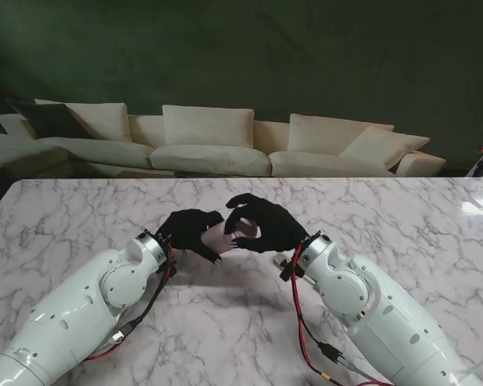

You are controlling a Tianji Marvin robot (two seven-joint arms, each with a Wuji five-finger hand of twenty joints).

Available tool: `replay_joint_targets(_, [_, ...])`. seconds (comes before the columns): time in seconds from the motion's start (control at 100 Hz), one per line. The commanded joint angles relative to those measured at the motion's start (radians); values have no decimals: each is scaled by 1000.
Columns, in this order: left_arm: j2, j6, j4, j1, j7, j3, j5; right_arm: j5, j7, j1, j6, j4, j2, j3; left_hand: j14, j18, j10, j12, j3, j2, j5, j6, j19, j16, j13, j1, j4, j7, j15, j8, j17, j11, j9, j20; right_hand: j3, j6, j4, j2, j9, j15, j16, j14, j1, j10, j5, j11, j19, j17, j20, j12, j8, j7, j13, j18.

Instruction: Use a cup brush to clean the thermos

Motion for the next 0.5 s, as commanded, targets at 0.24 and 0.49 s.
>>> replay_joint_targets(0.24, [-7,-11,-6,-5,9,-13,-2,-12,-141,-48,-19,-10,-36,41,-55,-101,-59,55,377,362,70,-142,58,71,115,335,79,114,185,39,54,92,63,20,-151,53,136,125,-34,-79,-45,-36,-266,-3,-275,-65,-143,-170,-51,-18,51,-279,-95,19])
replay_joint_targets(0.49, [-6,-29,-12,2,12,-22,3,-99,-101,-109,194,-126,-13,105,-56,-101,-60,58,387,363,67,-143,58,71,113,329,78,117,185,40,53,95,60,19,-326,317,154,196,-83,56,22,-3,-376,77,-457,-5,-33,-53,-14,-4,-1,-334,-30,-16])
